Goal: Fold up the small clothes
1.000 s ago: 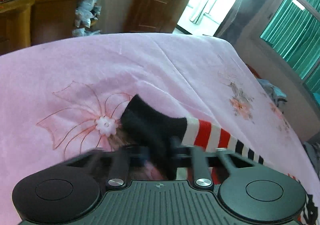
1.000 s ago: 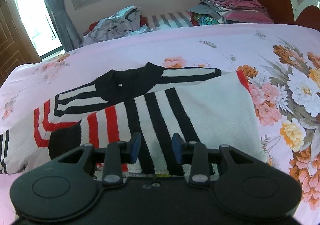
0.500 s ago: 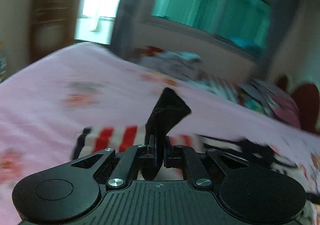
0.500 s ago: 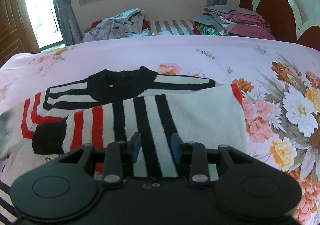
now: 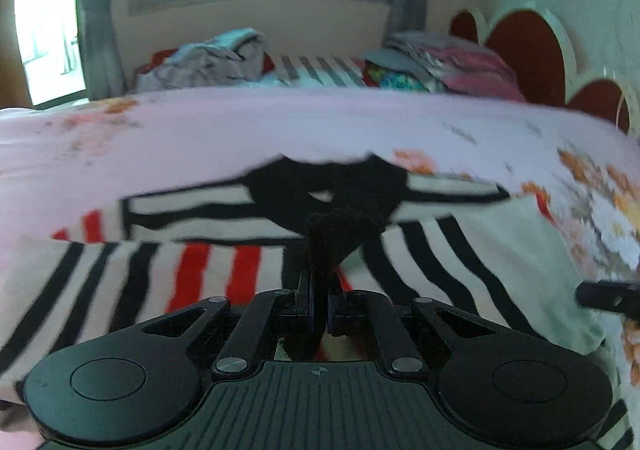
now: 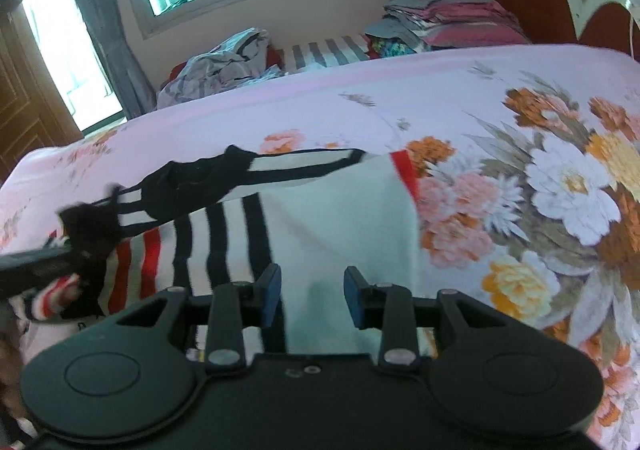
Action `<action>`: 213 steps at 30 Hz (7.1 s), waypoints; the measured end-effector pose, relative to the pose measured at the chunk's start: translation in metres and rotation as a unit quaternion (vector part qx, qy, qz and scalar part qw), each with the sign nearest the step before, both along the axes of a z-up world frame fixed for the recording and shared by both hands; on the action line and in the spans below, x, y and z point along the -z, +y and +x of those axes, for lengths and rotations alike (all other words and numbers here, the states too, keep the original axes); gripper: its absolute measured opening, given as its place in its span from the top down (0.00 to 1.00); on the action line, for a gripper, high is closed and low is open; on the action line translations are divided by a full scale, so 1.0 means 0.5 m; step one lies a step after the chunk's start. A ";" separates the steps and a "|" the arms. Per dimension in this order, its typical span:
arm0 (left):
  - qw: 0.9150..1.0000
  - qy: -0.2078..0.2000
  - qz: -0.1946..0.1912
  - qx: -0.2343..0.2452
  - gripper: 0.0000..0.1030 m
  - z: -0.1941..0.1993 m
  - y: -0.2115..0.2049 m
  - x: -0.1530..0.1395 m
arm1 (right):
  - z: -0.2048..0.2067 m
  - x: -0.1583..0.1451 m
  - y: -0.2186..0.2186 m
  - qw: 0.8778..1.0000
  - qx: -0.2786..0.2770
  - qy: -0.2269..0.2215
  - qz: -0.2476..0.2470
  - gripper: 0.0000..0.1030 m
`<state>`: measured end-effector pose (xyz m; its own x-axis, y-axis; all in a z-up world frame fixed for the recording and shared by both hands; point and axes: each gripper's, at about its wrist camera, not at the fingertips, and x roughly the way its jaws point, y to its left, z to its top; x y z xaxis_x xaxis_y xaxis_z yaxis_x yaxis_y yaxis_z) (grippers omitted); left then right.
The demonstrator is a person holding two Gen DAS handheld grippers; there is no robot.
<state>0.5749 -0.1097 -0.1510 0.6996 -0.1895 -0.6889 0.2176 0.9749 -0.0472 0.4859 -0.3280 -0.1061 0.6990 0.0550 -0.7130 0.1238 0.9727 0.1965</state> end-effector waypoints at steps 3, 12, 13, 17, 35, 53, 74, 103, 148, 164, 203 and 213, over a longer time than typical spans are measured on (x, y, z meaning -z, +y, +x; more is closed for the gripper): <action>0.999 0.019 0.022 0.021 0.95 0.002 -0.043 0.031 | -0.007 -0.003 -0.021 1.000 0.006 0.004 0.012 0.62; 0.997 0.002 -0.006 0.075 0.32 -0.036 -0.054 0.002 | 0.011 -0.009 -0.018 0.999 0.004 0.012 0.047 0.58; 0.998 -0.002 -0.004 0.068 0.32 -0.042 -0.046 -0.006 | 0.015 -0.010 -0.010 0.999 0.001 0.012 0.048 0.58; 0.999 -0.014 0.002 0.043 0.32 -0.061 0.001 -0.037 | 0.029 -0.015 0.032 0.998 -0.021 0.013 0.050 0.58; 0.995 0.007 0.005 -0.098 0.32 -0.175 0.413 -0.002 | 0.115 0.044 0.167 0.988 -0.047 0.055 0.139 0.58; 0.997 0.020 0.007 -0.068 0.66 -0.115 0.398 0.061 | 0.082 -0.028 0.147 0.998 -0.051 -0.042 0.014 0.94; 0.999 0.027 0.021 -0.038 0.68 -0.103 0.392 0.058 | 0.032 0.084 0.119 0.998 -0.009 0.015 0.054 0.94; 1.000 -0.005 -0.001 0.019 0.65 0.117 0.311 0.004 | 0.163 0.034 0.218 0.996 -0.073 -0.013 0.049 0.83; 0.998 -0.042 0.052 -0.022 0.44 -0.149 0.291 0.027 | 0.027 0.055 0.247 0.992 -0.102 0.013 -0.078 0.76; 0.997 -0.034 0.058 -0.024 0.44 -0.149 0.274 0.039 | 0.010 0.043 0.249 0.991 -0.086 -0.001 -0.100 0.76; 0.991 -0.029 0.096 -0.088 0.28 -0.262 0.258 0.021 | -0.132 0.009 0.143 0.992 -0.056 0.012 -0.114 0.73; 0.990 -0.021 0.099 -0.102 0.25 -0.438 0.251 0.013 | -0.302 -0.012 0.063 0.994 -0.072 0.010 -0.077 0.64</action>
<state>0.3560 0.0156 -0.1573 0.7380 0.0946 -0.6681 0.0124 0.9881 0.1536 0.3349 -0.2966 -0.1003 0.6773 0.0416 -0.7345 -0.0156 0.9990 0.0422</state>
